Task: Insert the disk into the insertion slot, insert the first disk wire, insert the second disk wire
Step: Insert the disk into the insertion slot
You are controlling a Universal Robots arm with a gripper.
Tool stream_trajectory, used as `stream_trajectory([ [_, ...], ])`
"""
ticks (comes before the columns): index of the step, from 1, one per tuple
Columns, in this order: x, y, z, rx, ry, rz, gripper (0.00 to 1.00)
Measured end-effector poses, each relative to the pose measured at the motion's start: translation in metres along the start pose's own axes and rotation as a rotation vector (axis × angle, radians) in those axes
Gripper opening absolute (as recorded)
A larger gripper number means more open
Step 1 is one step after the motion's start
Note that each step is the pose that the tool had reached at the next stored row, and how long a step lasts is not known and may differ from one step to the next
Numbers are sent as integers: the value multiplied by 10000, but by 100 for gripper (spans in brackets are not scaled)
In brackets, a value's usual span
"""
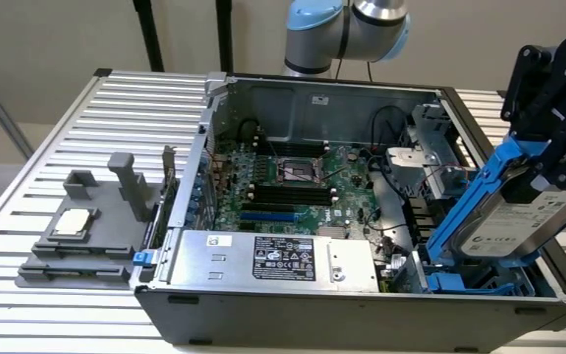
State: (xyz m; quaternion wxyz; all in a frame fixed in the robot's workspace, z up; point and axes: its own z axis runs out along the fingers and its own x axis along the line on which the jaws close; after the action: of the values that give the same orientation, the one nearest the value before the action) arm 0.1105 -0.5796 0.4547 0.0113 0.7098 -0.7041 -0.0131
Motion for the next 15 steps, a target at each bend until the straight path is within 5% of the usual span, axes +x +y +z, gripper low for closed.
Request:
stream_trajectory([
  [9,50,-1,31,0,-77,-137,33],
  [15,90,-2,59,2,-234,-204,33],
])
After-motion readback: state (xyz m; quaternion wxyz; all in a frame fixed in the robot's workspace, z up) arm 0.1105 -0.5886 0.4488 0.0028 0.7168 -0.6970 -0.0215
